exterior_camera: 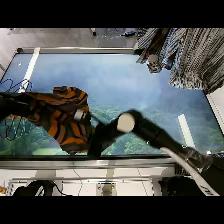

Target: Fold the clothes and pants, and hang the long-sleeved shirts on hangers.

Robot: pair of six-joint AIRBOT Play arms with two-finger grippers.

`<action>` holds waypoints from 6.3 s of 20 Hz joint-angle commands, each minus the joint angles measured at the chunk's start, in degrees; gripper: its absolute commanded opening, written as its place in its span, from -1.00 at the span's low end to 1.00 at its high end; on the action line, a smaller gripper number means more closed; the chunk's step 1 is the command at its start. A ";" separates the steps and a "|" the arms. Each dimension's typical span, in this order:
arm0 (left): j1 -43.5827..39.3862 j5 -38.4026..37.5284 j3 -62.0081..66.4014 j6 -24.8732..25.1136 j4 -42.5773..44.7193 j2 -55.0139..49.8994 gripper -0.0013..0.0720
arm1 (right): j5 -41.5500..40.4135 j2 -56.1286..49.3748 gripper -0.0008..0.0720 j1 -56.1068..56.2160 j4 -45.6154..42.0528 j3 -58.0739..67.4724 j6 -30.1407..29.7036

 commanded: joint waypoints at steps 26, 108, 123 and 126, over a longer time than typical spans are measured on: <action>-0.02 35.67 -11.50 0.94 -9.60 -1.25 -0.91 | -27.98 -31.76 0.48 -13.92 27.32 18.36 10.27; -9.57 37.22 -11.54 0.94 -8.46 -11.15 -0.91 | -9.64 -9.77 0.44 -25.77 16.55 -10.21 10.64; -9.57 36.79 -11.54 0.94 -8.46 -11.15 -0.91 | -36.59 -15.02 0.11 -12.55 44.02 -17.53 6.29; -9.57 36.79 -11.54 0.92 -8.46 -11.13 -0.91 | -39.85 -16.04 -0.93 -12.13 44.13 -14.08 6.29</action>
